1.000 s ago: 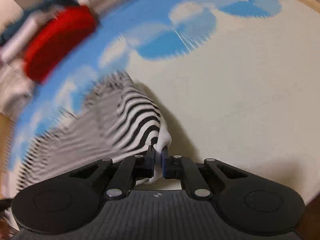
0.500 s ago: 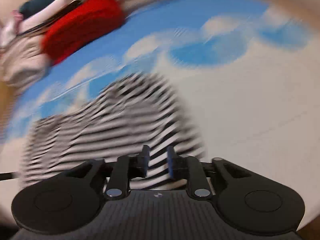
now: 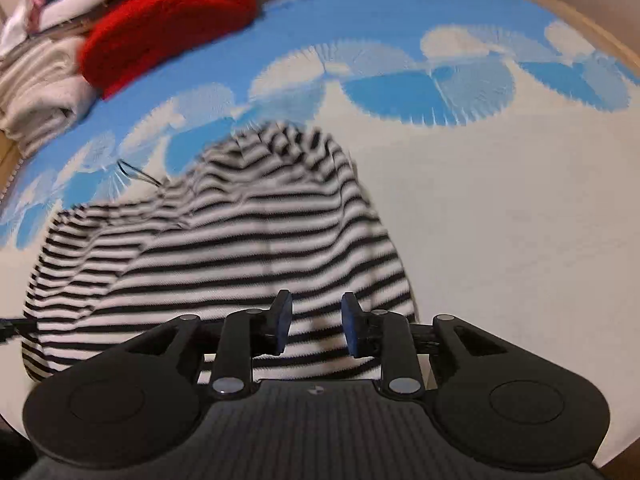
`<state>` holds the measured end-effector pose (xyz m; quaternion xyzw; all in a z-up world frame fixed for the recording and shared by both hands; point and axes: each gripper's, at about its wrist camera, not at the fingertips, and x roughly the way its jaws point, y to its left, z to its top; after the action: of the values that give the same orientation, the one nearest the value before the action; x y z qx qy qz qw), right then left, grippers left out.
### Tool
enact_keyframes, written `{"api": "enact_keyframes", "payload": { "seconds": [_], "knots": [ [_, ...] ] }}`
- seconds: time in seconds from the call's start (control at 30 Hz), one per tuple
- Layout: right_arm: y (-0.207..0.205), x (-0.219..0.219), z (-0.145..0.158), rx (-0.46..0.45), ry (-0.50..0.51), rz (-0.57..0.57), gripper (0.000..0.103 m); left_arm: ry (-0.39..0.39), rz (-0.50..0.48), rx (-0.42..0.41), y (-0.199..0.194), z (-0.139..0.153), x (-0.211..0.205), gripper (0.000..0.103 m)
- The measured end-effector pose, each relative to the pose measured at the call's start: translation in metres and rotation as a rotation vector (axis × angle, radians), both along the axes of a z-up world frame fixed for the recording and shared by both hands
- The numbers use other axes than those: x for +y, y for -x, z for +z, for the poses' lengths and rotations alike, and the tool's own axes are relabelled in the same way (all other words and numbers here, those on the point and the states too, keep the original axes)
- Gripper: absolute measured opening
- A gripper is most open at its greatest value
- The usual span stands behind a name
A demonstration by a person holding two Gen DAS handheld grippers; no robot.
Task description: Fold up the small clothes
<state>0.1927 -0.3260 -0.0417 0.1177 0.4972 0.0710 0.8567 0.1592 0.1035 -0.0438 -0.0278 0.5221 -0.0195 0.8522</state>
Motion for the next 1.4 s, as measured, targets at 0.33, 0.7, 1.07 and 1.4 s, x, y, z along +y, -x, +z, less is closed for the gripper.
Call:
{"api": "enact_keyframes", "payload": {
  "seconds": [0.33, 0.7, 1.07, 1.4],
  "knots": [
    [-0.003, 0.008, -0.009, -0.012, 0.063, -0.009, 0.028, -0.031, 0.046, 0.024, -0.035, -0.014, -0.017, 0.033],
    [-0.013, 0.003, -0.018, 0.049, 0.085, -0.067, 0.030, 0.081, -0.123, -0.125, -0.024, 0.006, -0.043, 0.037],
    [0.044, -0.013, 0.055, -0.270, 0.102, -0.148, 0.037, -0.086, -0.198, -0.437, 0.032, 0.054, -0.040, 0.037],
    [0.137, -0.008, 0.095, -0.471, 0.000, -0.200, 0.042, -0.067, -0.098, -0.526, 0.119, 0.090, -0.036, 0.037]
  ]
}}
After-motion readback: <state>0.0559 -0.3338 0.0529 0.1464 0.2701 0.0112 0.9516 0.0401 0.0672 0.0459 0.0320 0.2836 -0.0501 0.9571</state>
